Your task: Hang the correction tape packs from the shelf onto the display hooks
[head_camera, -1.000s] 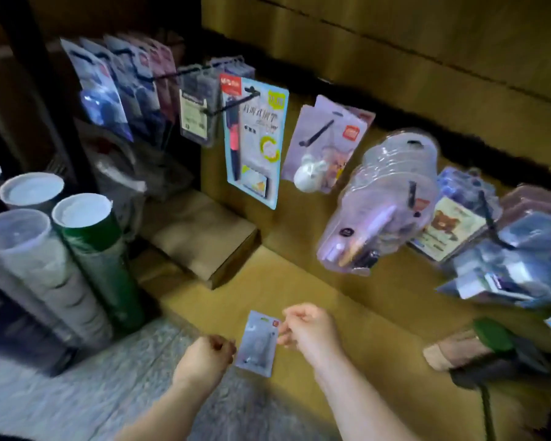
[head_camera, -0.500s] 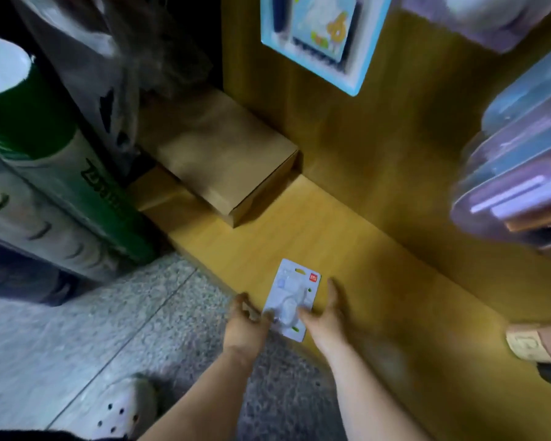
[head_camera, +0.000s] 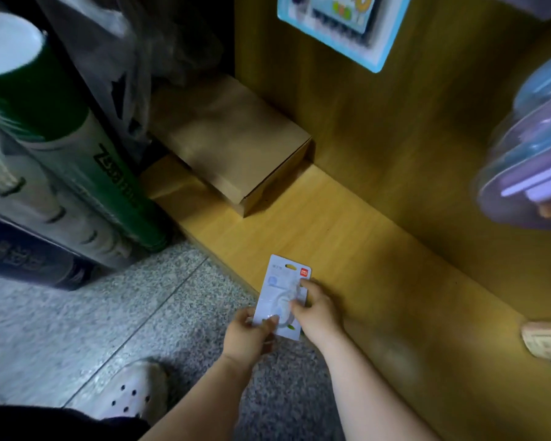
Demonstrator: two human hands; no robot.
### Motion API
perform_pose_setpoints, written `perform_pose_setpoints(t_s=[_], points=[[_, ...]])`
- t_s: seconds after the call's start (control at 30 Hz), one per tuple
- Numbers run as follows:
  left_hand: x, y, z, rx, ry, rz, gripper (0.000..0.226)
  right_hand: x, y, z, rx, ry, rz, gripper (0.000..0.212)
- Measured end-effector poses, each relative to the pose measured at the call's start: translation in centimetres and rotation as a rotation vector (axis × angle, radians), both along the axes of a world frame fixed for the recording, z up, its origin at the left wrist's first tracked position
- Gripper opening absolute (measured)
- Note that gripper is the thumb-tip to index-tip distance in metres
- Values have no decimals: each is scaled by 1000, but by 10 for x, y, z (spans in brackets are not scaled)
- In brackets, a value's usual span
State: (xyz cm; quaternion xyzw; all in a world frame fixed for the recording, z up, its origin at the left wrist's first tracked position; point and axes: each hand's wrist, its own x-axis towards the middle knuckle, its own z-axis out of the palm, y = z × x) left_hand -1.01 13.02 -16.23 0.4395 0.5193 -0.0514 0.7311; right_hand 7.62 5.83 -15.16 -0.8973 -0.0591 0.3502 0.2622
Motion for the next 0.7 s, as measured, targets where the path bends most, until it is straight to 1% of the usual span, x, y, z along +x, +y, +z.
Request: perform_pose_setpoints(t_s=[0.07,0.13,0.27,0.3,0.33,0.4,0.43,0.53,0.63,0.7], points=[[-9,2,20,10,-29,21,14,-3,8,15,169,84,-173,38],[-21,5,44,16,-57,37,17,-8,14,37,218,106,-219,35],[-48,11,93,53,-158,80,14,-22,20,96,253,150,-216,58],[-56,12,107,69,-196,83,14,-27,19,111,268,147,-208,57],[-63,12,122,82,-239,84,14,-32,17,129,303,142,-204,49],[-76,11,151,104,-321,69,11,-46,10,165,400,153,-179,15],[-82,10,167,120,-361,57,10,-53,6,183,445,148,-155,8],[-97,2,210,180,-470,25,8,-73,-8,234,542,42,-143,17],[-104,-9,252,189,-584,32,12,-88,-18,285,605,-90,-101,11],[-106,-14,280,196,-654,44,14,-96,-25,320,637,-162,-36,24]])
